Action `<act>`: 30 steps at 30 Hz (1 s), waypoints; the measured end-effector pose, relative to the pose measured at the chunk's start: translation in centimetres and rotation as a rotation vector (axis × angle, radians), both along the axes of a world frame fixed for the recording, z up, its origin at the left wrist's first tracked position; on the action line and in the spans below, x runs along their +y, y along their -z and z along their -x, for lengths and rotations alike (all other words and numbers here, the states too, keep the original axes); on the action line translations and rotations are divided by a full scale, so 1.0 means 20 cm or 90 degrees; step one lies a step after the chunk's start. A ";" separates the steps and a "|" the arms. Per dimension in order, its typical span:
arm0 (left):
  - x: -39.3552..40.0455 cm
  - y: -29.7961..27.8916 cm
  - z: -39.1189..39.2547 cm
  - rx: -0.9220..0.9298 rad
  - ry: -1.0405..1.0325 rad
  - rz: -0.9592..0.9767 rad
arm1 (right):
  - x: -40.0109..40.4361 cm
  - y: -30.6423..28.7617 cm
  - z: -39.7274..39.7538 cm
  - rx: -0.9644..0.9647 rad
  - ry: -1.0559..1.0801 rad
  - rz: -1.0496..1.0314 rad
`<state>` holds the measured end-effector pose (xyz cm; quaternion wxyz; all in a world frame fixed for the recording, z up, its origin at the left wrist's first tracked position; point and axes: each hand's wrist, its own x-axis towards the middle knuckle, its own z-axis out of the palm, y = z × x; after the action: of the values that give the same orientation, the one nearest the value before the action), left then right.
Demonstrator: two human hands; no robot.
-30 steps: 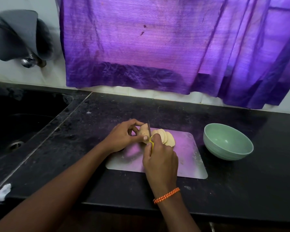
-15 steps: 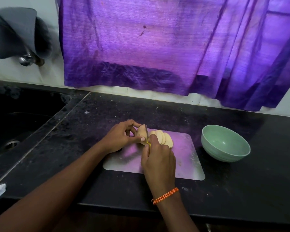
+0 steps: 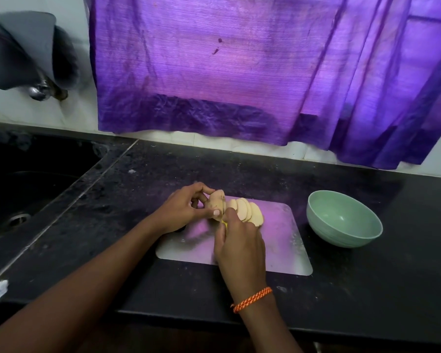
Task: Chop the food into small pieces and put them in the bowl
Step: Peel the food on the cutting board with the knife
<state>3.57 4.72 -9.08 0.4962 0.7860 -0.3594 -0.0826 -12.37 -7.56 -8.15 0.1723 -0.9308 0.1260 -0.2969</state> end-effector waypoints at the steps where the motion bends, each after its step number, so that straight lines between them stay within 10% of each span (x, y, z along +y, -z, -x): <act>1: 0.00 0.00 0.00 0.002 0.001 0.000 | 0.00 0.00 0.00 0.010 -0.009 -0.007; 30: -0.01 -0.02 0.03 -0.006 -0.026 -0.014 | 0.02 -0.08 -0.11 0.010 0.056 0.025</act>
<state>2.99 4.55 -8.77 0.4871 0.7990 -0.3451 -0.0726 -10.26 -7.10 -6.65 0.1396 -0.9299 0.1619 -0.2992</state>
